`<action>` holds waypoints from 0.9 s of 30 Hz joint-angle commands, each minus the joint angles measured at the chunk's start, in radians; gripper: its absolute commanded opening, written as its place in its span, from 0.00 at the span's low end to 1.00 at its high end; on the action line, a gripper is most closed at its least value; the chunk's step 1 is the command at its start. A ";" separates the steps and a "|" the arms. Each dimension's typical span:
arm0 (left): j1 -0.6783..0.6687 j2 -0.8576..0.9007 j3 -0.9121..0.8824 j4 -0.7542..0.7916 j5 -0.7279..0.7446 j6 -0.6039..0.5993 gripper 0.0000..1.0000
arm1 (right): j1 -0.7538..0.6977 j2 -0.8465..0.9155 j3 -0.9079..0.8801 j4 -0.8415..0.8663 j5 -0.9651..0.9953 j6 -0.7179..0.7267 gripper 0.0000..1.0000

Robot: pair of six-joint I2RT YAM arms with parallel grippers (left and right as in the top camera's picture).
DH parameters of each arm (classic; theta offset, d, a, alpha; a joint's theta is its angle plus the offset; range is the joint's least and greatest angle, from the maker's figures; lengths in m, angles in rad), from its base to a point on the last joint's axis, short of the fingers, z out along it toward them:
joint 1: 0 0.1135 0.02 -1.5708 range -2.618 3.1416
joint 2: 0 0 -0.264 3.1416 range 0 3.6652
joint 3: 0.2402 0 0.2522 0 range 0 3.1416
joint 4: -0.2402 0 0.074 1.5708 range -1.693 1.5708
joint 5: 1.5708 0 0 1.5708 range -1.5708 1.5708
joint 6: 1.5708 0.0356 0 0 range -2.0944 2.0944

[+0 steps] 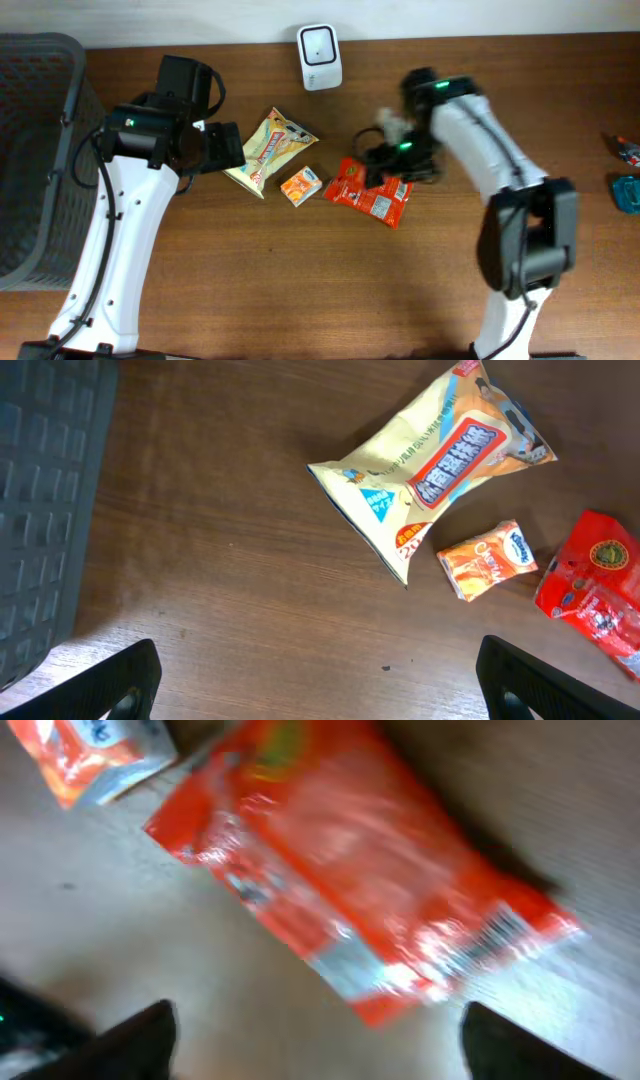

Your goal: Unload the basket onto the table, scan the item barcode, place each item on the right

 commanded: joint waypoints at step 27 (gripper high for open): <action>0.001 -0.005 0.002 -0.002 -0.007 0.001 0.99 | 0.311 0.033 -0.122 0.285 0.636 0.246 0.88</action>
